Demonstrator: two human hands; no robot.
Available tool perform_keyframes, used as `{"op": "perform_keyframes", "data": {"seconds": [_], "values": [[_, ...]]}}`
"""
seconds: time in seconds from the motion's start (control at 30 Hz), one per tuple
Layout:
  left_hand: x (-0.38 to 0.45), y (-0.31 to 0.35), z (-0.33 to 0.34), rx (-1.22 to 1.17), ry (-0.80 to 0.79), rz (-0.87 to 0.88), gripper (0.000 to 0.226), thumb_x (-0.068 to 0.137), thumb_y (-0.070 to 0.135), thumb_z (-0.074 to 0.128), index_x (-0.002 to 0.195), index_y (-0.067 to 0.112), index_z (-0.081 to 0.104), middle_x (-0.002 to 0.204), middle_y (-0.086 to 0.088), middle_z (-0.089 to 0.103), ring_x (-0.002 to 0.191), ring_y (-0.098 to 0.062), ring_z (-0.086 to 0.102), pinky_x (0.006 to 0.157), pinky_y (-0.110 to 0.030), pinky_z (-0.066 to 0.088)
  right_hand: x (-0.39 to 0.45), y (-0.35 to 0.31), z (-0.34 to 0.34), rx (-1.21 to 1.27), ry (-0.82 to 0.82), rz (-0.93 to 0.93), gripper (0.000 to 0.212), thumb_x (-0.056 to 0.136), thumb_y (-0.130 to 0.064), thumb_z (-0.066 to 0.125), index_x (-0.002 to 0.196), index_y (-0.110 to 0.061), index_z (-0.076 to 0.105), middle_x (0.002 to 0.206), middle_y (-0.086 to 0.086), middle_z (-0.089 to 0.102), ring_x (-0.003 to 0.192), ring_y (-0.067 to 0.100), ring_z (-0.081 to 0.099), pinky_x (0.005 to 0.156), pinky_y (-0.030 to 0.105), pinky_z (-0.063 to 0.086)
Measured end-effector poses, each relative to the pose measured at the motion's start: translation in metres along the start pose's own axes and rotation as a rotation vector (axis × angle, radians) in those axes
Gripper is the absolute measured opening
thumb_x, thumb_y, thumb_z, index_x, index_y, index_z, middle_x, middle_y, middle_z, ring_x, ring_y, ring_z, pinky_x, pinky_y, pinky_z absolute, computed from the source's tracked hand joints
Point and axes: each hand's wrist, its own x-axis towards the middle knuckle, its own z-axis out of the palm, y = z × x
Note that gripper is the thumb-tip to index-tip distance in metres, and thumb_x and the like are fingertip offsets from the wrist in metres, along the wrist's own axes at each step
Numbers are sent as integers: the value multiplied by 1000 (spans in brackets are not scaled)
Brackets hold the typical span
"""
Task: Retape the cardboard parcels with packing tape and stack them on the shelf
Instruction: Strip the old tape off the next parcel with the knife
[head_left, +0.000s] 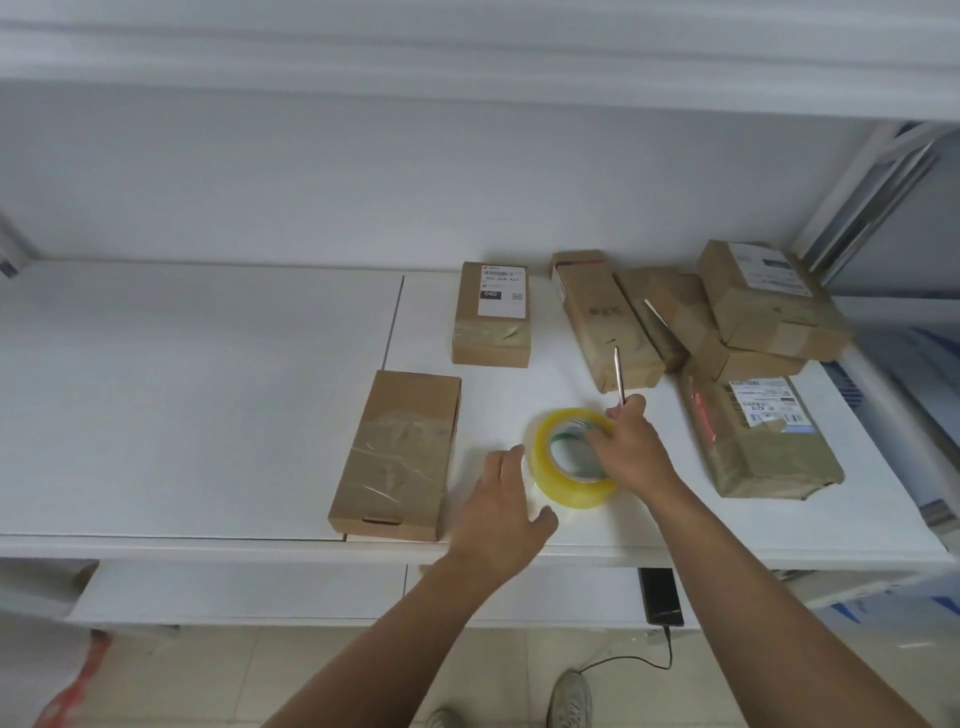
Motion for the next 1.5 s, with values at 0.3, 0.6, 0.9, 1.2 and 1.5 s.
{"op": "perform_keyframes", "data": {"seconds": [0.3, 0.6, 0.9, 1.2, 1.5], "values": [[33, 0, 9, 127, -24, -50, 39, 98, 24, 51, 135, 12, 51, 132, -4, 50, 116, -21, 55, 94, -26, 39, -4, 19, 7, -71, 36, -41, 26, 92, -10, 55, 102, -10, 30, 81, 8, 54, 73, 32, 55, 57, 34, 38], [44, 6, -8, 513, -29, 90, 28, 96, 1, 41, 117, 11, 57, 112, -8, 61, 102, -24, 60, 76, -30, 45, -3, 27, 3, -92, 26, -91, 18, 94, -13, 52, 99, -10, 35, 77, 4, 52, 73, 32, 54, 58, 35, 35], [71, -6, -69, 658, 70, 323, 20, 91, -1, 54, 95, 15, 66, 87, -2, 46, 81, -22, 54, 58, -32, 47, -8, 41, -26, -73, -37, -315, 31, 98, -14, 52, 86, -29, 28, 80, -6, 60, 63, 19, 55, 55, 34, 39], [68, -18, -64, 759, 111, 439, 45, 105, 21, 41, 148, 36, 41, 64, 2, 55, 61, -20, 61, 58, -26, 45, -12, 28, -45, 104, 39, -235, 38, 81, 1, 66, 106, -15, 44, 108, -5, 55, 92, -5, 47, 80, 12, 36], [68, -38, -57, 405, 335, 572, 33, 93, 31, 45, 103, 14, 71, 101, 1, 76, 65, -23, 73, 40, -35, 56, -13, 29, -45, -130, 25, -303, 36, 83, -17, 67, 98, -22, 34, 114, -1, 55, 112, 23, 44, 96, 33, 19]]}}
